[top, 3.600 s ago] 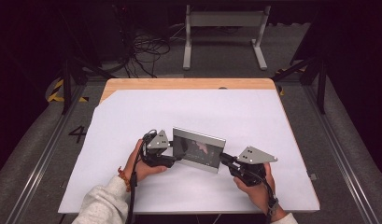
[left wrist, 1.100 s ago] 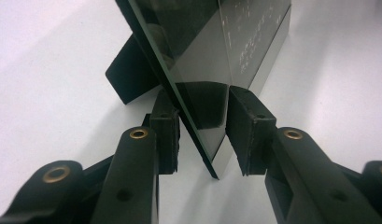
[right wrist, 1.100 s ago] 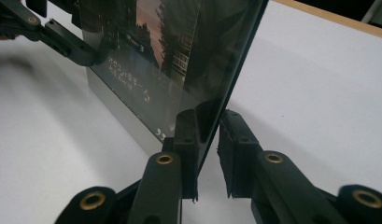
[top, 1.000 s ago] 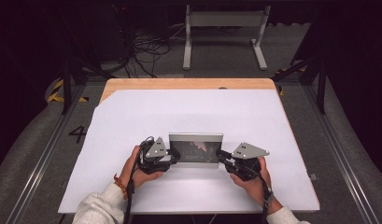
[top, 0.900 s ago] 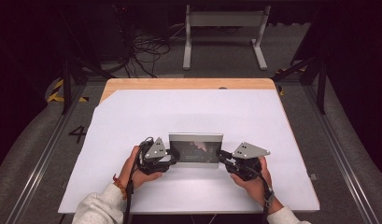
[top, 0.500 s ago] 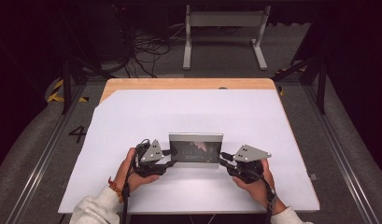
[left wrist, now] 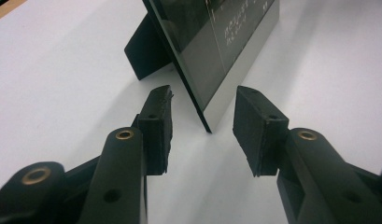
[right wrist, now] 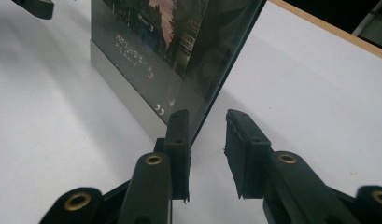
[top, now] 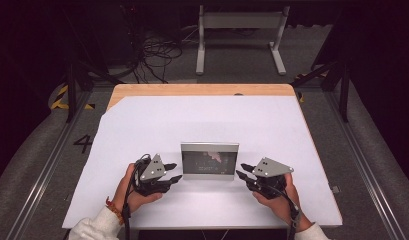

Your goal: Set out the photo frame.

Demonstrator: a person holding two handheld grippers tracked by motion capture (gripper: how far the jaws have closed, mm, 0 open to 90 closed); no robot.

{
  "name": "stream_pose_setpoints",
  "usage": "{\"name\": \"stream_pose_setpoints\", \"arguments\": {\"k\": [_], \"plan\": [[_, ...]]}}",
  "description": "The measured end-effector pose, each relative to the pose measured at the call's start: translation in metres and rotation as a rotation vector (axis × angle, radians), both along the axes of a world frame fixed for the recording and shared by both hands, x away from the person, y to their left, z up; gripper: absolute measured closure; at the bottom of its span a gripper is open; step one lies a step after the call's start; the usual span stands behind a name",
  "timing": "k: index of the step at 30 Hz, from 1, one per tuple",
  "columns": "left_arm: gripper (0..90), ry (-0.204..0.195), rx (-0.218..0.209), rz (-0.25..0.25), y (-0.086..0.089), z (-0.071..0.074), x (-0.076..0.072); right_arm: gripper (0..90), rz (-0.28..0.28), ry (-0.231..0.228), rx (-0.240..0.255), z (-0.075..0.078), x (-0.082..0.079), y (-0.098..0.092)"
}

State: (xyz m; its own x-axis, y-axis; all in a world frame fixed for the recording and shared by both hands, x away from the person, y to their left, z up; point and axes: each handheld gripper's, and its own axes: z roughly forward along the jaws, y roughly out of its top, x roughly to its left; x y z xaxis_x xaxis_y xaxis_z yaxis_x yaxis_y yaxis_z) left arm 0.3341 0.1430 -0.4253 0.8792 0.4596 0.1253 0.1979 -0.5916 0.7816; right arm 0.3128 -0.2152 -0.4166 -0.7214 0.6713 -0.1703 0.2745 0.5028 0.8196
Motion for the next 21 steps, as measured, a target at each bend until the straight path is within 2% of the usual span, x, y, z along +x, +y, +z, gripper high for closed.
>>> {"name": "stream_pose_setpoints", "arguments": {"k": [6, 10, 16, 19, 21], "plan": [[53.8, -0.010, -0.013, 0.019, 0.011, -0.002, -0.008, 63.2, 0.004, -0.011, -0.014, 0.000, -0.003, -0.005], [48.1, -0.001, -0.014, 0.025, 0.015, -0.005, -0.012, 54.0, -0.013, -0.020, -0.021, 0.000, -0.004, -0.010], [34.3, 0.017, 0.038, 0.026, 0.020, -0.012, -0.014, 44.1, -0.040, -0.011, -0.023, -0.004, -0.005, -0.020], [30.0, 0.016, 0.053, 0.032, 0.021, -0.015, -0.015, 42.3, -0.037, -0.007, -0.029, -0.006, -0.005, -0.023], [27.9, 0.021, 0.065, 0.039, 0.024, -0.018, -0.015, 36.7, -0.038, -0.016, -0.047, -0.008, -0.006, -0.027]]}}
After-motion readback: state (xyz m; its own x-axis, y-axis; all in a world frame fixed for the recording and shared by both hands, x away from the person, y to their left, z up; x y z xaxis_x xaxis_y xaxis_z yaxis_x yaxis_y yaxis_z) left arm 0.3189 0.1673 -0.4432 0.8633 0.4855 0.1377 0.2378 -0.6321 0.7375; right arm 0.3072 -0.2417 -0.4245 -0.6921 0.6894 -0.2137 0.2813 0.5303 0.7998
